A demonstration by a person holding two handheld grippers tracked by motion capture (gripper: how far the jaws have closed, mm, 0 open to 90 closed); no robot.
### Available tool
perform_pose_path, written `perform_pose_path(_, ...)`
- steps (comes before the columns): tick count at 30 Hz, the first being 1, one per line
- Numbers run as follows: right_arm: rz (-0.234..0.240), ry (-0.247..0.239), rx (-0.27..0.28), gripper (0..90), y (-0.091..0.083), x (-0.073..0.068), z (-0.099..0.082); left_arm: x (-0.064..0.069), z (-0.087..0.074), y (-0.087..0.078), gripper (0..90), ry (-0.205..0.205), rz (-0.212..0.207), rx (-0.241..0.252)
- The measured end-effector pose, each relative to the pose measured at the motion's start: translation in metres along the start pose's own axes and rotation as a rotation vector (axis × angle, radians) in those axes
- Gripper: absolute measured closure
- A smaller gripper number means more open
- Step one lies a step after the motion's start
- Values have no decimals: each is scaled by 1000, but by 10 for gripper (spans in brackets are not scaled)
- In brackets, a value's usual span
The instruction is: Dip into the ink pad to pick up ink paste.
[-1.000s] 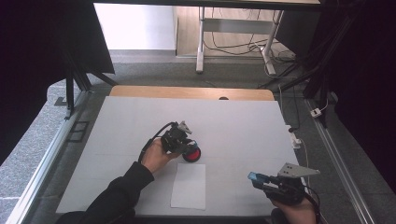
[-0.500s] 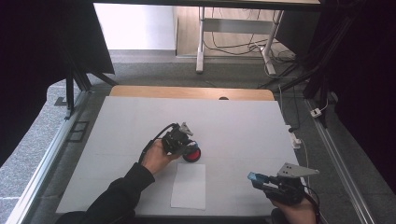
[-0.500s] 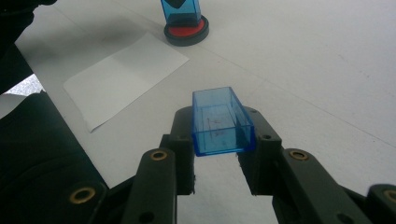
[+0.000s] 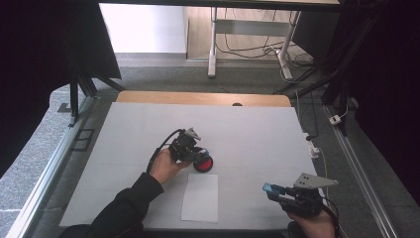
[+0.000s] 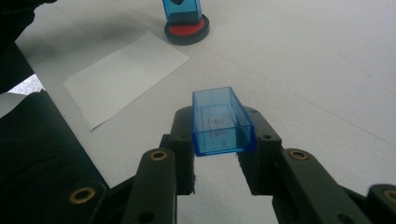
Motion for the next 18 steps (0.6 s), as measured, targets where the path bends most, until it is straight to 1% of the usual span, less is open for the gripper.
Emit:
perform_pose_path(4, 2, -2, -1, 688, 0, 0, 0, 7, 2, 3, 710, 40, 54, -25)
perform_pose_path(5, 2, -2, -1, 688, 0, 0, 0, 8, 2, 3, 710, 47, 62, -27)
perform_pose_path(7, 5, -2, 1, 687, 0, -1, 0, 8, 2, 3, 709, 45, 64, -23)
perform_pose_path(9, 5, -3, 2, 688, 0, -1, 0, 6, 1, 2, 708, 33, 50, -10)
perform_pose_path(11, 4, -2, 3, 688, 0, 0, 0, 3, 0, 1, 707, 19, 25, 6)
perform_pose_path(14, 4, 1, 3, 687, -1, 0, 0, -2, -2, -3, 705, -24, -20, 32)
perform_pose_path(16, 3, 2, 3, 687, -1, 1, 0, -3, 0, -8, 705, -62, -69, 82)
perform_pose_path(17, 2, 2, 3, 687, -1, 1, 0, -3, 1, -12, 705, -70, -81, 102)
perform_pose_path(18, 2, 2, 3, 687, -1, 1, 0, -2, 3, -16, 705, -72, -87, 112)
Point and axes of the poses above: each handheld gripper's, and its own axes: y roughly forward along the jaws, z roughly out of its top, x roughly to its right, the point moved 5 cm from there along y, roughly forward along the jaws, and after that the axes turned 14 degrees about -z, right-handed, at the moved point
